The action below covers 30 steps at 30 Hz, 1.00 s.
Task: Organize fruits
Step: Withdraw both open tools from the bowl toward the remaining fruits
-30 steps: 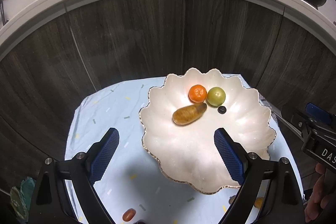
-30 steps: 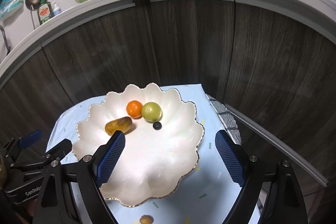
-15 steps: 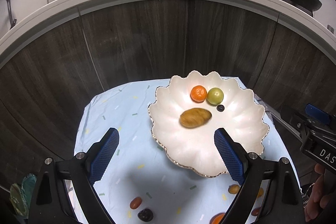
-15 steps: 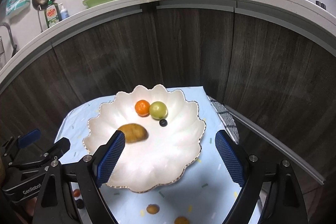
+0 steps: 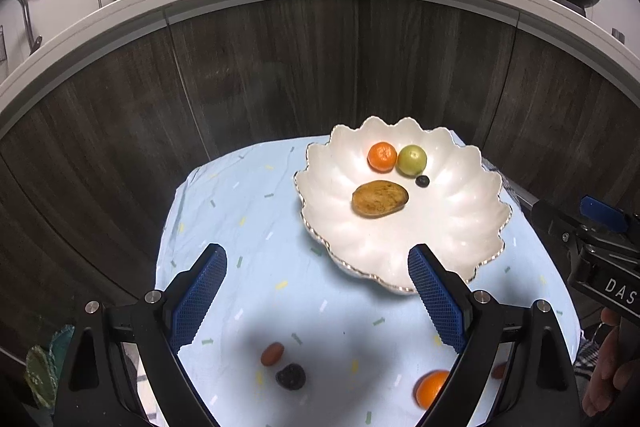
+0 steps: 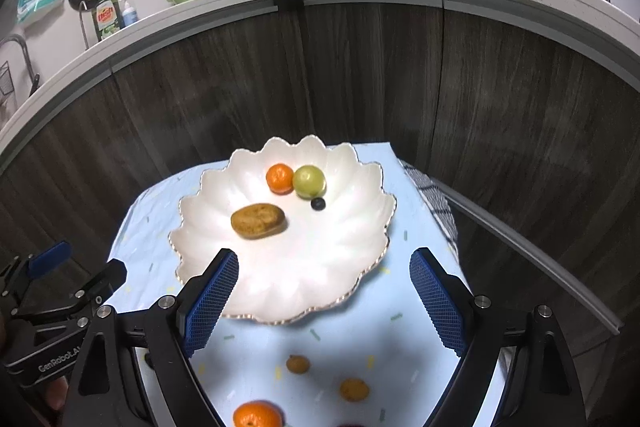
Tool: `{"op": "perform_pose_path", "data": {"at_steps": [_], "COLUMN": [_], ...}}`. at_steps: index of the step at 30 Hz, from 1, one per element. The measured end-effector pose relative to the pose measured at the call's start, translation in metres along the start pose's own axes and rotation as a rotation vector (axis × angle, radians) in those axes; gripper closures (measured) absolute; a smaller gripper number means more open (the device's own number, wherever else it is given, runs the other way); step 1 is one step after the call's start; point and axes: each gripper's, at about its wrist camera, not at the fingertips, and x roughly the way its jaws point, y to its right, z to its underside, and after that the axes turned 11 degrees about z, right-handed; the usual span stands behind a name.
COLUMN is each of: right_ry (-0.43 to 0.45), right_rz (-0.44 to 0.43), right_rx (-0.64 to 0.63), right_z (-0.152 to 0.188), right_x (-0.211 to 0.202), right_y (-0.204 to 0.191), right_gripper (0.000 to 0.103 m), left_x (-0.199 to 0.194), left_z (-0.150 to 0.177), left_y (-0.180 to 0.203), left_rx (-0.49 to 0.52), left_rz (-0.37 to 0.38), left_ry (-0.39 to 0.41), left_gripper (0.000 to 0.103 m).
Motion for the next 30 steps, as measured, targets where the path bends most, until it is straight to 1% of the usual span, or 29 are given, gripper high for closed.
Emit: {"op": "perform_pose_path", "data": {"at_steps": [15,30], "right_ry": [-0.022,-0.077], "right_rz": [0.002,0.040], "right_rx": [0.002,-0.005], "right_z": [0.031,0.075], "right_x": [-0.017,-0.018], "right_y": [0.016,0.041], "right_gripper": [0.015,0.015], "left_x": [-0.014,-0.006], "left_z": [0.030,0.065], "left_y": [0.020,0.047], "left_rx": [0.017,0.063], "left_rz": [0.032,0.089], "left_ry": [-0.026,-0.081], "left_gripper": [0.010,0.010]}}
